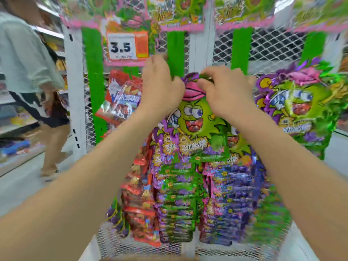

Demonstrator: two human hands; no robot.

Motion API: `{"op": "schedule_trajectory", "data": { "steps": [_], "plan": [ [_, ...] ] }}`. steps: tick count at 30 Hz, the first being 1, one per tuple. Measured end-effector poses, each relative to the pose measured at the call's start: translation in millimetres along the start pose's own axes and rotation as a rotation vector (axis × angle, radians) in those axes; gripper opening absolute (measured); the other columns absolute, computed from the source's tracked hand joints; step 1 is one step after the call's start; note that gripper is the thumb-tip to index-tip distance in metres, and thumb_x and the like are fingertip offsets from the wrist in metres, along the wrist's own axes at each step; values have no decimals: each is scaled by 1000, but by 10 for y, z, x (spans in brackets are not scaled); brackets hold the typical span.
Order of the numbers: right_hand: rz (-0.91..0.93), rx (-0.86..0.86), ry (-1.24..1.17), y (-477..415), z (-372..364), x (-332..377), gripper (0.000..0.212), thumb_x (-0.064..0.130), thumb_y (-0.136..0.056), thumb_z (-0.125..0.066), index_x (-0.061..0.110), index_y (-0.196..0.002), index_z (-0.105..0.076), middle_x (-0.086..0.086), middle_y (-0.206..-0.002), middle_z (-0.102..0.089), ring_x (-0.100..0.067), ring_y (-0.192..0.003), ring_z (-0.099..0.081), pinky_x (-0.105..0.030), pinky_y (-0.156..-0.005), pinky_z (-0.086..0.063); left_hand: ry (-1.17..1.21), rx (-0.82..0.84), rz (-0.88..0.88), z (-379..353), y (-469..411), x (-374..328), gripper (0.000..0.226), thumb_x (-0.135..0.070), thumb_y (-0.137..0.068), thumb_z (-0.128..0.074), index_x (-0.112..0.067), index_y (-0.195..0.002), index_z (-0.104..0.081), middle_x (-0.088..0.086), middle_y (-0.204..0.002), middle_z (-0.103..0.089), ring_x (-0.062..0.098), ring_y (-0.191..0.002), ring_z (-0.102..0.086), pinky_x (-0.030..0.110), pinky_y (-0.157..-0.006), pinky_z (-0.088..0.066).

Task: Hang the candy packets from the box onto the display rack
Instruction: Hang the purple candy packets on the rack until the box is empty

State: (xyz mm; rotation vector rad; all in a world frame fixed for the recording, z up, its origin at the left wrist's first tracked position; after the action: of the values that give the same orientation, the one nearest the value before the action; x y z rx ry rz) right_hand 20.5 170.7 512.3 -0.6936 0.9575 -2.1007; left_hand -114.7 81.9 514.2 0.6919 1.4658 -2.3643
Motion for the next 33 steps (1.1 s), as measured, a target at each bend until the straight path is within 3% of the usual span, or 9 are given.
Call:
{"op": "schedule_trajectory", "data": {
  "steps": [2,5,8,11,16,19,22,29,33],
  "plan": [
    [-16,-48,-12,-154,-5,8,27,45,-105,-54,32,-123,-68,-4,-124,-71,-37,-125,-57,-51,-102,-37,-7,3,82,-25,-135,-25,68,-20,-70,-44,-1,-135,-53,17,-138,-51,34,-130,-47,44,-115,-38],
    [-52,-86,-206,-370,-47,21,26,43,-100,-61,30,-120,-70,2,-123,-71,-30,-121,-61,-47,-102,-44,130,-41,165,-37,-268,-22,47,-19,-77,-48,-9,-121,-59,6,-119,-57,25,-110,-52,29,-96,-44],
    [-71,-130,-430,-505,-158,48,23,43,-90,-69,35,-111,-68,15,-96,-65,-23,-104,-67,-52,-100,-49,213,-41,213,-26,-479,62,13,-21,-86,-50,-21,-81,-62,-3,-77,-52,25,-78,-48,27,-56,-38],
    [-41,-164,-552,-577,-240,93,21,39,-89,-69,40,-107,-59,20,-77,-52,-14,-85,-60,-55,-98,-50,212,-5,298,55,-647,131,13,-31,-94,-54,-22,-86,-58,-7,-67,-45,20,-63,-43,22,-41,-28],
    [-16,-308,-561,-663,-222,211,19,32,-94,-67,35,-110,-58,16,-88,-67,-10,-90,-65,-42,-101,-44,360,89,390,132,-714,69,33,-53,-90,-71,-21,-100,-67,-6,-82,-57,15,-75,-54,26,-63,-39],
    [-7,-350,-566,-676,-220,277,19,31,-94,-67,38,-107,-55,15,-91,-69,-12,-93,-66,-45,-105,-38,365,135,384,144,-686,23,37,-59,-90,-74,-23,-88,-65,-7,-84,-58,11,-76,-54,24,-65,-42],
    [-12,-408,-615,-679,-215,319,25,26,-92,-65,42,-98,-47,14,-93,-66,-15,-91,-65,-52,-99,-46,436,190,458,177,-672,-3,75,-73,-68,-81,-18,-119,-71,-2,-110,-74,20,-102,-72,38,-94,-58],
    [-16,-426,-610,-633,-298,281,21,23,-92,-63,32,-101,-46,17,-86,-56,-16,-87,-61,-57,-92,-50,645,276,505,58,-758,153,68,-49,-60,-89,-18,-120,-76,9,-107,-82,34,-95,-80,53,-93,-62],
    [-23,-427,-536,-594,-306,247,18,21,-93,-65,28,-102,-51,16,-85,-55,-13,-88,-59,-46,-97,-43,637,280,526,10,-855,285,83,-53,-40,-92,-22,-116,-79,6,-115,-80,36,-108,-76,54,-95,-59]
  ]
}}
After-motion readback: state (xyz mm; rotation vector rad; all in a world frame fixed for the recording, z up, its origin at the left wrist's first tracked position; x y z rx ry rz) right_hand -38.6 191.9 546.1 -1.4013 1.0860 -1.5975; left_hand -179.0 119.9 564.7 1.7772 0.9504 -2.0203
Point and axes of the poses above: each hand's wrist, its own y-axis away from the middle knuckle, its own z-axis out of the back of the hand, x = y × z, the point moved 1 cm from there along -y, towards the middle knuckle
